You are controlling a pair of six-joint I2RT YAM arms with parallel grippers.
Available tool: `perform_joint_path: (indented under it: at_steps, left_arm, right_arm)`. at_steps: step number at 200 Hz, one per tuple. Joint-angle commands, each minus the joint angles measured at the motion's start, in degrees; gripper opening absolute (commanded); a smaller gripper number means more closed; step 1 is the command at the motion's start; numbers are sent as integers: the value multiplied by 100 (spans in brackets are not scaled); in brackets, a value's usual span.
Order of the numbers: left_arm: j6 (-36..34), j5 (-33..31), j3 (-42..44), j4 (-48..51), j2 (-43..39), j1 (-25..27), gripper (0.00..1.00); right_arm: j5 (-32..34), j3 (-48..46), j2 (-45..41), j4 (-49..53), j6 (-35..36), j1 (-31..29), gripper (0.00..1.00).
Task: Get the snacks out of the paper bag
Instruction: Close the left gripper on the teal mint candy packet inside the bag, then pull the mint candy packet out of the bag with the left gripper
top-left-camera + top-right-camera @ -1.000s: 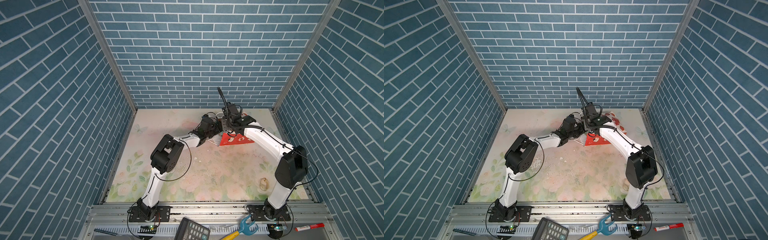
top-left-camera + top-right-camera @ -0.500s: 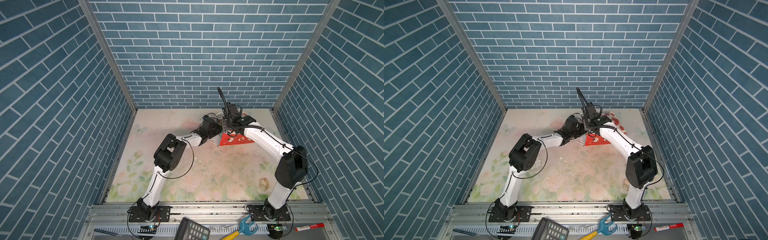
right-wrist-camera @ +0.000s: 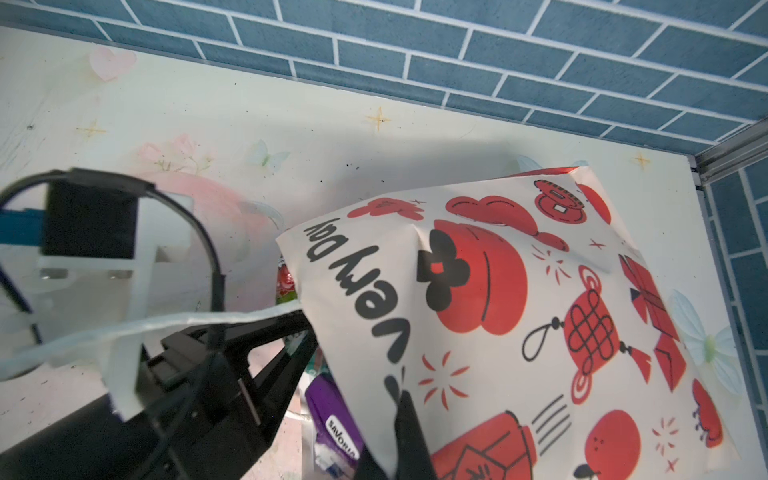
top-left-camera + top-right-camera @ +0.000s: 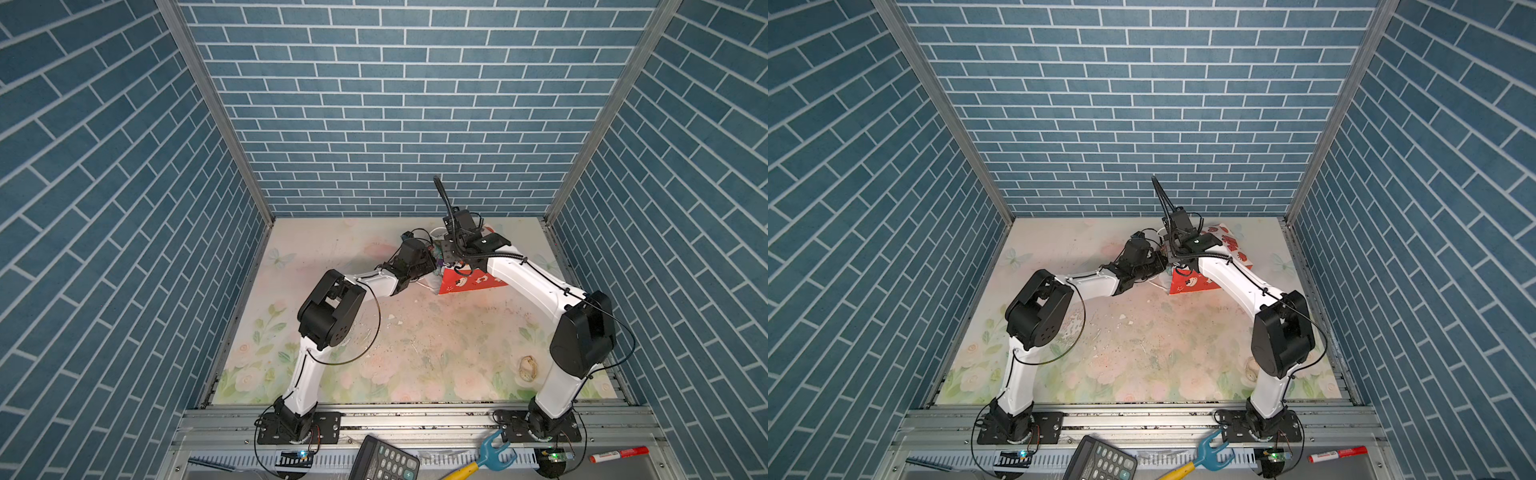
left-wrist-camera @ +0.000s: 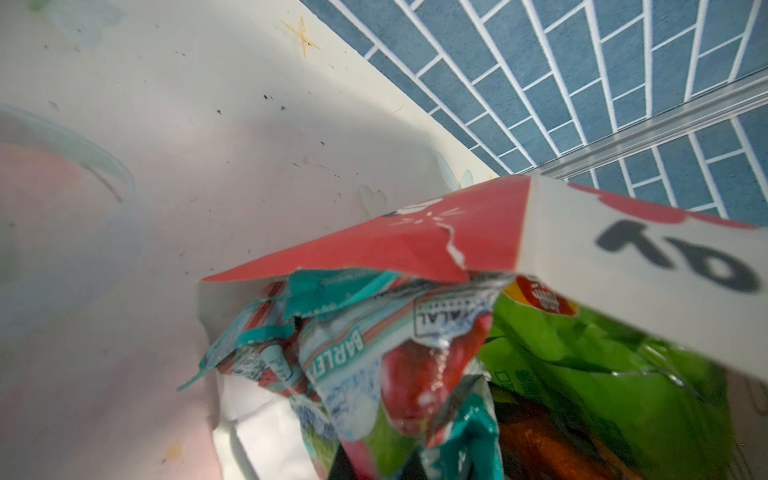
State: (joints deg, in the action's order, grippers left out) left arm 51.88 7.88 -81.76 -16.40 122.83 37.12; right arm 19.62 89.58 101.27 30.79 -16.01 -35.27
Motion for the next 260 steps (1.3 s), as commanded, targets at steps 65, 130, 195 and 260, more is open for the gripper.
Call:
perform_joint_path:
  at_steps: [65,130,195,260]
  left_arm:
    - [-857,-54,536,654,-1200,5,0]
    - [-1242,-268,712,1071,-1772,-3,0]
    - [-1461,-410,713,1361,-1964,-38,0]
    - [-1531,-456,878,1465,-2310,-175,0]
  right_arm:
    - [-155,-443,-421,-312,19,-20,0]
    - [-257,-591,-692,-292,-132,-24,0]
    - [-230,-776,-754,-396,-306,-21,0]
    - [-335,-658,-737,-381,-328,-22,0]
